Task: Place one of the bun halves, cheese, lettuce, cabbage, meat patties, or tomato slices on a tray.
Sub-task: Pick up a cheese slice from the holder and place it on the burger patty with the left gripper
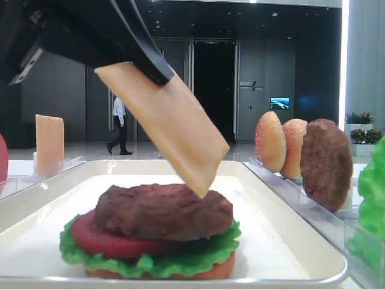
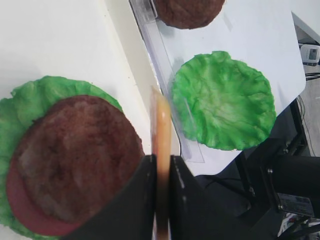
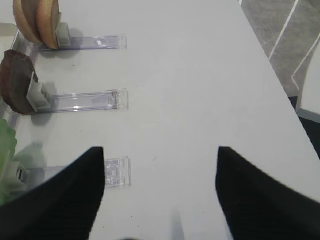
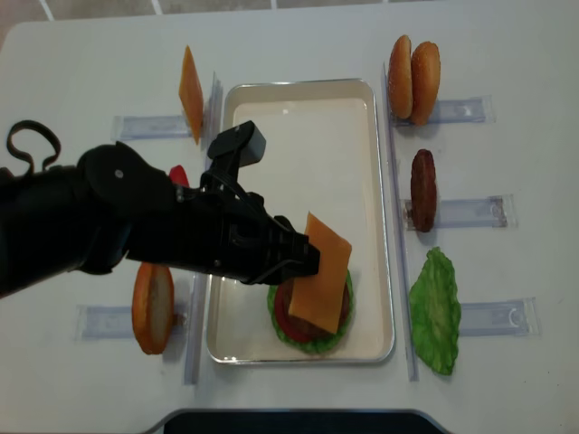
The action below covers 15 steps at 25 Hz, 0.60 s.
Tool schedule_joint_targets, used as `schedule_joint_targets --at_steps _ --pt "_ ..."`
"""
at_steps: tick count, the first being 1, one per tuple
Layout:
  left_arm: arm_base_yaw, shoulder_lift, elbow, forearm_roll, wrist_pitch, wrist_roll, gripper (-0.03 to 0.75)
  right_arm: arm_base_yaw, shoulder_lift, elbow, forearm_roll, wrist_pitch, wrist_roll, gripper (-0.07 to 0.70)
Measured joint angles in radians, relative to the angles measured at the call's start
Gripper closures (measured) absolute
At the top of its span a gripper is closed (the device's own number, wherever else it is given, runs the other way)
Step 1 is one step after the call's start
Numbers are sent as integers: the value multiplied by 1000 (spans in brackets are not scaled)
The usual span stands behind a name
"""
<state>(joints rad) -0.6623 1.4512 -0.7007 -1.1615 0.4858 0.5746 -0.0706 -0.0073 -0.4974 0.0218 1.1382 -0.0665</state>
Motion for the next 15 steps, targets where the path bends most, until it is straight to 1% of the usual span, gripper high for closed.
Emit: schedule_joint_targets --at_steps 6,15 --pt "0 32 25 -19 -4 4 681 0 0 0 0 0 0 151" --pt "0 42 26 -18 -4 14 680 0 0 0 0 0 0 151"
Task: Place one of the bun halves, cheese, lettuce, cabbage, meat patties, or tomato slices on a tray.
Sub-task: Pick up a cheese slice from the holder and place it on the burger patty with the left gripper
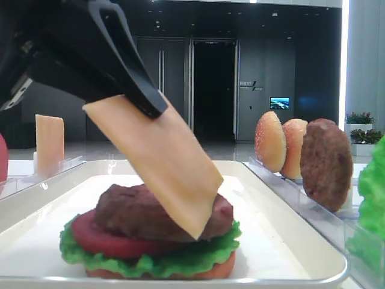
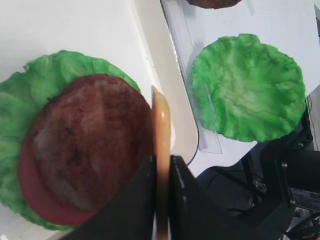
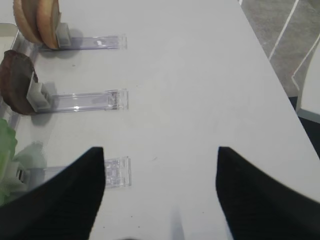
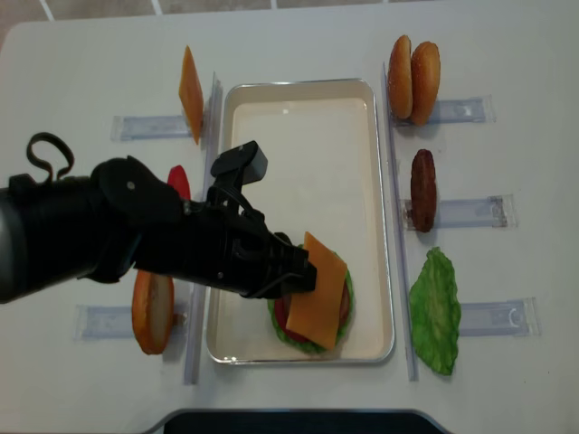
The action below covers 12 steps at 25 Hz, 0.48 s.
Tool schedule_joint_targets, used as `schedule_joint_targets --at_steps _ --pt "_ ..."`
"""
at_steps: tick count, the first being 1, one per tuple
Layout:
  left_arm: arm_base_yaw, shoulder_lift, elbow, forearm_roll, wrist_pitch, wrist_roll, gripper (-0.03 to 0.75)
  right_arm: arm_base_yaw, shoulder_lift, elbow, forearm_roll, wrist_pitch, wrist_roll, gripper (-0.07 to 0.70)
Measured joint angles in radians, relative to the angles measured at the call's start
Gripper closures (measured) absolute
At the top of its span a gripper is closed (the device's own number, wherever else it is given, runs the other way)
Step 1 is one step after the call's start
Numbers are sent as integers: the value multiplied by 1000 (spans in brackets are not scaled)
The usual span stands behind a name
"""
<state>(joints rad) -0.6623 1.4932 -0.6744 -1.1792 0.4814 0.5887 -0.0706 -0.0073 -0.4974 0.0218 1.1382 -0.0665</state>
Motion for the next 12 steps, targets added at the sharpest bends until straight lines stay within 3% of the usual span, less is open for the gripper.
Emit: schedule_joint_targets --at_steps 4,12 --pt "0 0 0 21 0 0 626 0 0 0 0 0 0 151" --pt "0 0 0 55 -37 -4 384 0 0 0 0 0 0 153"
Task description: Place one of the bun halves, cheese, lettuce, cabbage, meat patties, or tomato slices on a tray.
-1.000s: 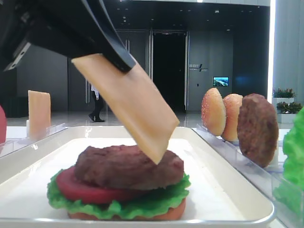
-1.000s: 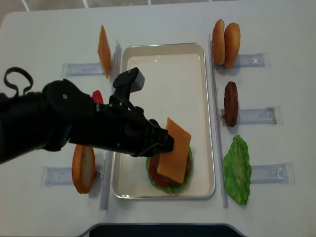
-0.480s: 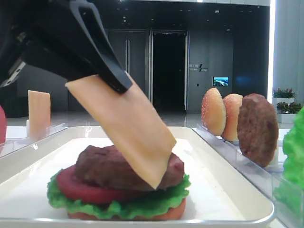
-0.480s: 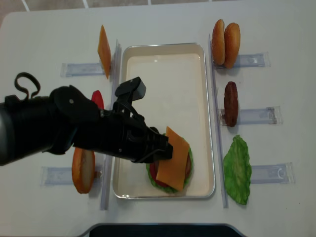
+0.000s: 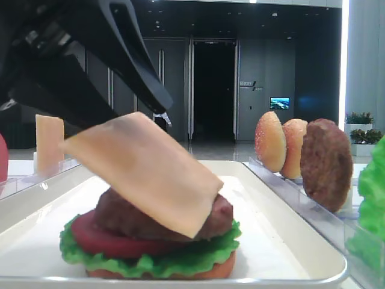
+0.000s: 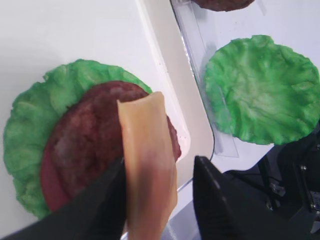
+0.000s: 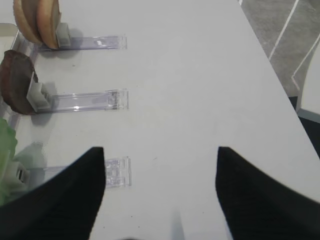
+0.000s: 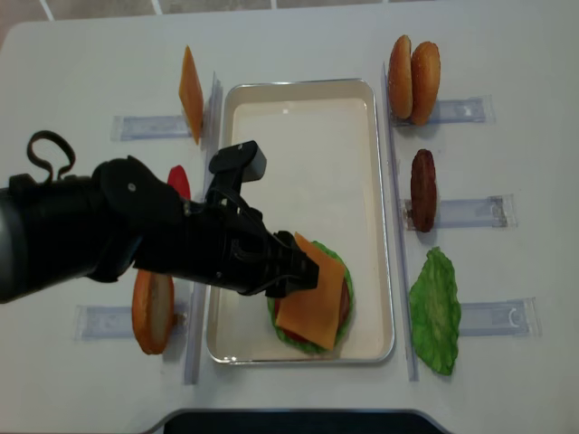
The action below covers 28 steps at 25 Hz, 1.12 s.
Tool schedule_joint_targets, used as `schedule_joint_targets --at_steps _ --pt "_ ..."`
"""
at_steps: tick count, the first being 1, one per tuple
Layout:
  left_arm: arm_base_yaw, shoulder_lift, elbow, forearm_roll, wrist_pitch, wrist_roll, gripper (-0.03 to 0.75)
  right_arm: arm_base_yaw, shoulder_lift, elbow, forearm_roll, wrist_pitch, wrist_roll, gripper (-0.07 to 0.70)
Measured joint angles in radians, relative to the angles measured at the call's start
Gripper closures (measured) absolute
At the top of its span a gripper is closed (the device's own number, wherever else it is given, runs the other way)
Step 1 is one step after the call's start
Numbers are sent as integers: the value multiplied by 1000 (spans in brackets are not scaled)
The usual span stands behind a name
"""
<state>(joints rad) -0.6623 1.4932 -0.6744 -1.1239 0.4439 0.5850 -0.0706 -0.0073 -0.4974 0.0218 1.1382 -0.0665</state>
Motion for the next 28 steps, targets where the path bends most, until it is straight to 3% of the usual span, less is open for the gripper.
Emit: schedule_joint_targets --at_steps 4,10,18,21,28 --pt "0 0 0 68 -30 -48 336 0 0 0 0 0 0 153" --pt "0 0 0 204 -68 -163 326 0 0 0 0 0 0 153" --pt "0 0 -16 391 -71 -309 323 0 0 0 0 0 0 153" --pt "0 0 -58 520 -51 -414 323 0 0 0 0 0 0 153" --pt "14 0 -202 876 61 -688 323 0 0 0 0 0 0 153"
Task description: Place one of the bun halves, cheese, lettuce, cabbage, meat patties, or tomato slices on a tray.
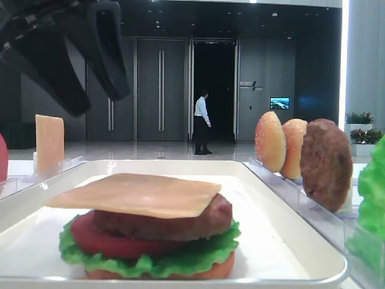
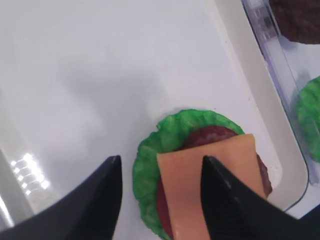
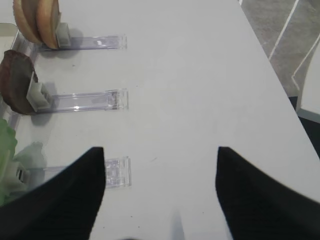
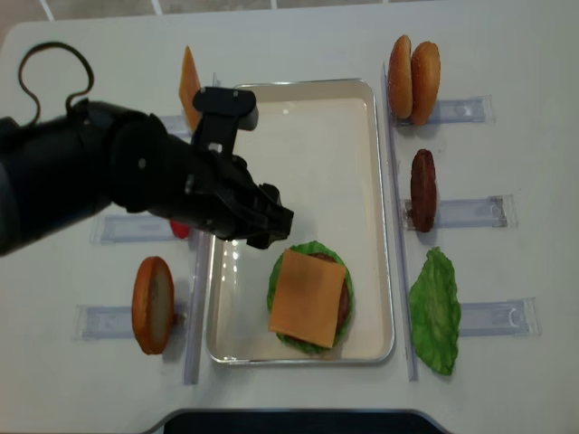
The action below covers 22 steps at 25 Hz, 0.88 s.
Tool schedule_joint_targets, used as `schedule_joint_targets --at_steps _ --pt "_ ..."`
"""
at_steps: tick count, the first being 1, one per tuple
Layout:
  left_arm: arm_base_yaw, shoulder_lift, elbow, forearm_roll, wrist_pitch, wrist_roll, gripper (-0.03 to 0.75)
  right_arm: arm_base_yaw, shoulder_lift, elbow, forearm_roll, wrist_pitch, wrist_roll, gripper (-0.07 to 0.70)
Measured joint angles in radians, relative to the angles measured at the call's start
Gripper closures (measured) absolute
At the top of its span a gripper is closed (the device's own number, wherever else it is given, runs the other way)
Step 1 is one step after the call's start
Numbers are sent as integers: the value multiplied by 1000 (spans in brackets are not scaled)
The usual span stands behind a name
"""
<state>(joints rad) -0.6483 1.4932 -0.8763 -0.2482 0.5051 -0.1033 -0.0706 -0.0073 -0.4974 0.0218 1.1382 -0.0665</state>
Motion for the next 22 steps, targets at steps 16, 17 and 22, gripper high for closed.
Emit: schedule_joint_targets --at_steps 16,17,22 --pt "370 0 -235 285 289 -62 323 0 0 0 0 0 0 161" --pt "396 0 -240 304 304 -62 323 0 0 0 0 0 0 161" --pt "516 0 -242 348 348 -62 324 0 0 0 0 0 0 161"
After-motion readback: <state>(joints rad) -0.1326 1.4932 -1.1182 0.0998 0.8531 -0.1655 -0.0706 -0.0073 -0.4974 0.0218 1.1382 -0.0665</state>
